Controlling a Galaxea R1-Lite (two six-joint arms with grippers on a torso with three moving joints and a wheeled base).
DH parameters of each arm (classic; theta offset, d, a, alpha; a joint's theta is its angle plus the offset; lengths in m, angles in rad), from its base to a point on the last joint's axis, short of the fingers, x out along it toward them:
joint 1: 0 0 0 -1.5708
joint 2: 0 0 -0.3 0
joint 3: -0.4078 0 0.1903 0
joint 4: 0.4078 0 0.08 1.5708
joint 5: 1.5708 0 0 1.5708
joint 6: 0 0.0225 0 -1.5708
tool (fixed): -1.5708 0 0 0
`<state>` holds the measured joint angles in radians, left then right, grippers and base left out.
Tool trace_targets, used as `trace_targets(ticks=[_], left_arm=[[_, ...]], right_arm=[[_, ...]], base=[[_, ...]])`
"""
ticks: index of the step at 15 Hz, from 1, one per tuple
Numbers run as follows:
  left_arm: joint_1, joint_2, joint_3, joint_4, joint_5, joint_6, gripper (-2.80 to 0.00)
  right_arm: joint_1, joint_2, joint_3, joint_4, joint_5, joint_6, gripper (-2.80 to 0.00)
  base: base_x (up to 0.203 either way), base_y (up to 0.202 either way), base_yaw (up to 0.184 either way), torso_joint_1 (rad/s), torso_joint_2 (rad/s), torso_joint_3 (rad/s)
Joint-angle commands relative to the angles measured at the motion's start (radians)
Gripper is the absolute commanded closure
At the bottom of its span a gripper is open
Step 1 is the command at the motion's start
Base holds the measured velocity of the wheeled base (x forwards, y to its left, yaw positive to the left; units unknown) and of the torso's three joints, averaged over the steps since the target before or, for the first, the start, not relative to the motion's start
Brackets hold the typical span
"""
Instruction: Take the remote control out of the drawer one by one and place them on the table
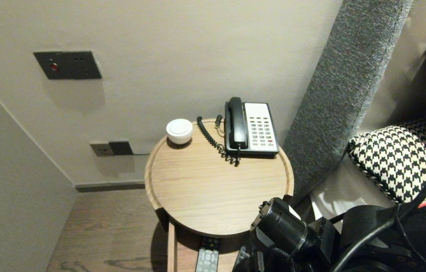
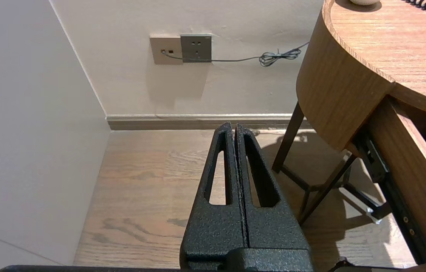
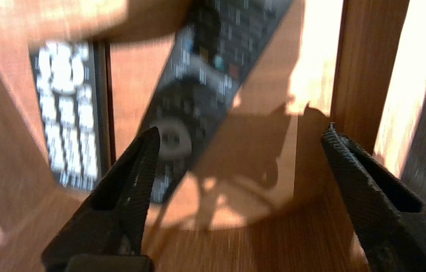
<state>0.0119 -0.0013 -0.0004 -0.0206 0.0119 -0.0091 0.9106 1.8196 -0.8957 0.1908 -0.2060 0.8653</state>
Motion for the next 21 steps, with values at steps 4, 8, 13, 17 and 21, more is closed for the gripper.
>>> trace_targets(ticks=[4, 8, 13, 17, 21], left_arm=[[0.000, -0.002, 0.000, -0.001, 0.000, 0.000, 0.00], [0.000, 0.000, 0.000, -0.001, 0.000, 0.000, 0.00], [0.000, -0.001, 0.000, -0.001, 0.000, 0.000, 0.00], [0.000, -0.002, 0.000, -0.001, 0.000, 0.000, 0.00], [0.000, -0.001, 0.000, -0.001, 0.000, 0.000, 0.00]], right_arm=[[0.025, 0.095, -0.021, -0.043, -0.044, 0.004, -2.80], [0.036, 0.127, -0.063, -0.044, -0.084, 0.004, -2.80], [0.046, 0.175, -0.084, -0.044, -0.103, 0.004, -2.80], [0.057, 0.214, -0.114, -0.044, -0.128, 0.004, -2.80], [0.065, 0.216, -0.121, -0.042, -0.133, 0.003, -2.80]], base=[[0.000, 0.000, 0.000, 0.000, 0.00, 0.000], [0.000, 0.000, 0.000, 0.000, 0.00, 0.000], [0.000, 0.000, 0.000, 0.000, 0.00, 0.000], [0.000, 0.000, 0.000, 0.000, 0.00, 0.000], [0.000, 0.000, 0.000, 0.000, 0.00, 0.000]])
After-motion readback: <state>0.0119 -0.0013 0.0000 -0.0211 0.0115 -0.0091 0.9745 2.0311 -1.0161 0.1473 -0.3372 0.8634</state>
